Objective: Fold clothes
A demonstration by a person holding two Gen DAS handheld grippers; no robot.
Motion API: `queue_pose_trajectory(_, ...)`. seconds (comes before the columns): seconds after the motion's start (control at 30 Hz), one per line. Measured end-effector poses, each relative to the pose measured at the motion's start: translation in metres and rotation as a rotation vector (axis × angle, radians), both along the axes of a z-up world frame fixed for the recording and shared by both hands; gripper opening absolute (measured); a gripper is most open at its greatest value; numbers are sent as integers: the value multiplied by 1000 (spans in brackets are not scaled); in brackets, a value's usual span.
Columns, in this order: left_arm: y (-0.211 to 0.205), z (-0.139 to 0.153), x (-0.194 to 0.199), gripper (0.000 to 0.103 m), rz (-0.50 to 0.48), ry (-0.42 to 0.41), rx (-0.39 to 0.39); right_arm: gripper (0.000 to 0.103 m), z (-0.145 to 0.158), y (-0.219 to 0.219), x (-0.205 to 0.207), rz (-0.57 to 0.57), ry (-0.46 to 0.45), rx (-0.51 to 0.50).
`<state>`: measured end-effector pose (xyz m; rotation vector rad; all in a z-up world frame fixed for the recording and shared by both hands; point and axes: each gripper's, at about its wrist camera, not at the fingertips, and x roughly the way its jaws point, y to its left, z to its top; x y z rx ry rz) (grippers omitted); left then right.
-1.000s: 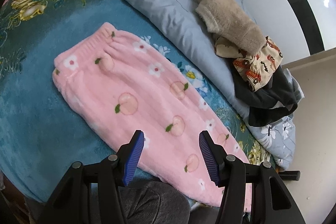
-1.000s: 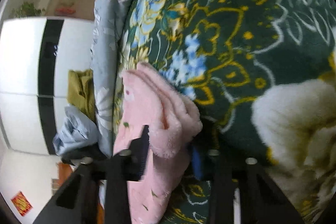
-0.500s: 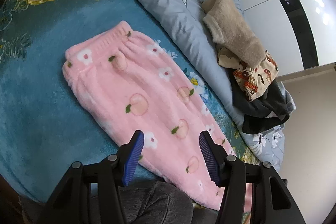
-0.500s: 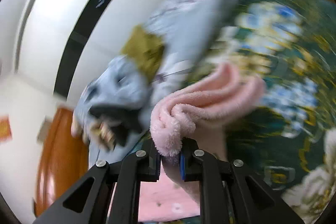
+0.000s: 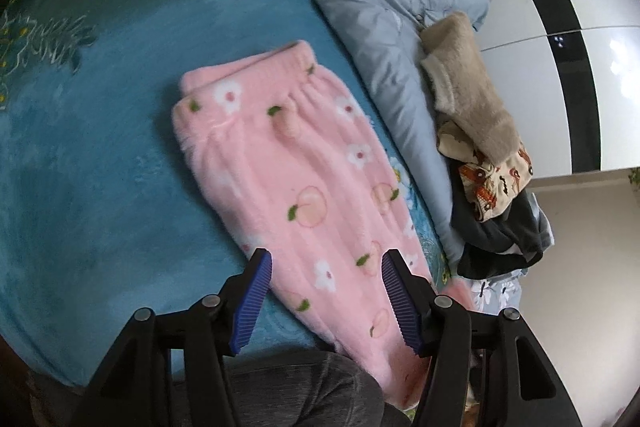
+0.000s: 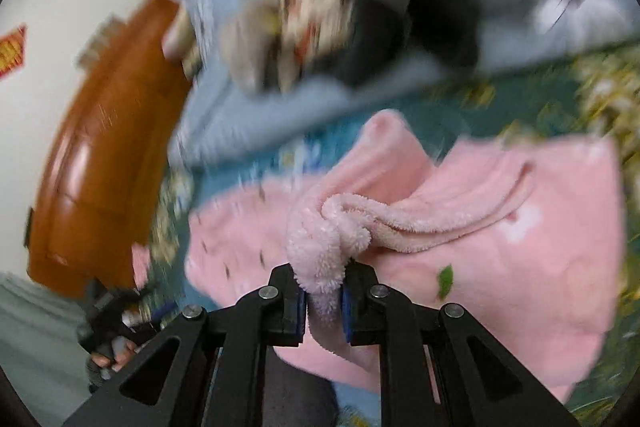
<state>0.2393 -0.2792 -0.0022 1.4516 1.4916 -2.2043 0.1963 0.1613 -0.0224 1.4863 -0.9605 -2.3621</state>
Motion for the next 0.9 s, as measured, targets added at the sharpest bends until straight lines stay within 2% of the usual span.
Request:
queue_pose_trajectory(0.13,3,-7,-4,62,-25,-9,-10,14,-23,-39,-9,86,-69,46)
queue_pose_trajectory(0.27,26,-13,-17,62,-111,-14,-7,17,-41,-64,-13,164,-145,129)
queue_pose_trajectory(0.33,44,-13,-24,62,-175,-14,-24,23,-49,-73,-12,195,-173,123)
queue_pose_trajectory(0.4,64,-12,-31,62,-243,-11,-40,38,-49,-75,-6,217,-161,102)
queue_pose_trajectory(0.5,97,-6,-43,62,-345,12,-52,39,-38,-62,7,216,-119,10)
queue_pose_trajectory(0.63,154,11,-61,62,-526,85,-80,43,-19,-17,32,80,-69,-36)
queue_pose_trajectory(0.83,269,20,-77,67,-889,172,-244,45,4,68,80,-189,-19,-94)
queue_pose_trajectory(0.9,295,13,-82,67,-963,181,-300,45,3,86,96,-234,-31,-99)
